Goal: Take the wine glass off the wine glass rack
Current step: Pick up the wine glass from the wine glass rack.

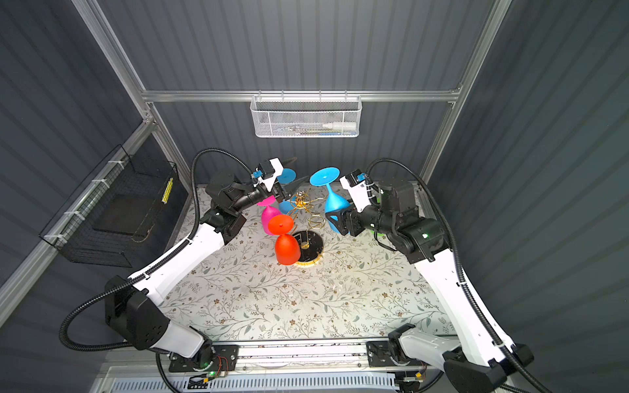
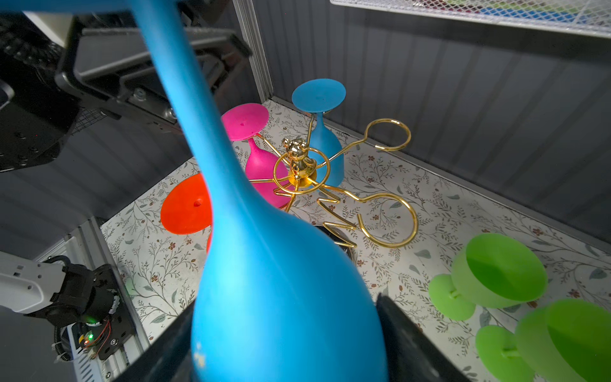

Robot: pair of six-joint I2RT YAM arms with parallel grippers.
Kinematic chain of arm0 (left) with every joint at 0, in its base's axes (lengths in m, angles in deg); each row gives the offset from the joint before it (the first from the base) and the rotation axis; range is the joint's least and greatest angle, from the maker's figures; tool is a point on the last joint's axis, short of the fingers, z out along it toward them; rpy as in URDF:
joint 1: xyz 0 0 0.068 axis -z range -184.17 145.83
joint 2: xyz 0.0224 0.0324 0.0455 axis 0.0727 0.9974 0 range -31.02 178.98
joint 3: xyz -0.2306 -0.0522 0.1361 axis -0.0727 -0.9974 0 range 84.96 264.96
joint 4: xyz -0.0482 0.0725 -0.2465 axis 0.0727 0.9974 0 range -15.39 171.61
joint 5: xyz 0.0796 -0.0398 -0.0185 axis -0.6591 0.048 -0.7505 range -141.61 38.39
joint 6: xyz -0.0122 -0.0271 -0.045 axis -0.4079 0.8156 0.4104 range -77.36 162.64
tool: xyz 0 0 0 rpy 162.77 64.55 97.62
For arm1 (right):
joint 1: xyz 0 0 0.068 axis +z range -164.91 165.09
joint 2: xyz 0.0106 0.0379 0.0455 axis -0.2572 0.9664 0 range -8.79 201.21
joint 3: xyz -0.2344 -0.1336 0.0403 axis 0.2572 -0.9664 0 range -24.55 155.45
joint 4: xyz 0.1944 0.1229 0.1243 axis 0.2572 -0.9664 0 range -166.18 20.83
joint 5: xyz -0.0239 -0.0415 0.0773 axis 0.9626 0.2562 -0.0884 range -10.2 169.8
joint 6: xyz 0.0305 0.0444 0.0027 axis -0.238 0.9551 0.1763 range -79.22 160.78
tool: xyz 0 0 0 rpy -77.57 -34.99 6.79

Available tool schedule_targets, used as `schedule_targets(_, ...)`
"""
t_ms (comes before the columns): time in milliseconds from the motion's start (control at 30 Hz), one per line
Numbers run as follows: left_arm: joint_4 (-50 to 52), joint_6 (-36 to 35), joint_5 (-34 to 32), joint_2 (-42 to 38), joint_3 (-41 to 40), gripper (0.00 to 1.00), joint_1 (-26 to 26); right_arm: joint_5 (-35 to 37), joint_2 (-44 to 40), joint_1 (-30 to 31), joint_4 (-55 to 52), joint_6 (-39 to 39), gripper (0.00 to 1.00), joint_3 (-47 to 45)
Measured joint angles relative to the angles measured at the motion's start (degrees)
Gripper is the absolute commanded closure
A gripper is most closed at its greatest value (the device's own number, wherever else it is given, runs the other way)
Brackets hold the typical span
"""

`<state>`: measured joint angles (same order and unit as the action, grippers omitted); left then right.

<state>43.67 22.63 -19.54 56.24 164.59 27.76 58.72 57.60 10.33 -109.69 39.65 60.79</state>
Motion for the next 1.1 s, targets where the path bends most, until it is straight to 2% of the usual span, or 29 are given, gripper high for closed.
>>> schedule_targets(433, -2.51, -5.09, 9.14, 0.26, -1.03, 0.42, 0.00, -1.49, 1.81, 0.07, -1.25, 1.18, 0.57, 1.31)
schedule_targets(1100, -9.49, -4.87, 12.57, 2.67, -0.96, 0.50, 0.50, -2.08, 3.13, 0.76, -2.03, 2.47, 0.60, 1.95)
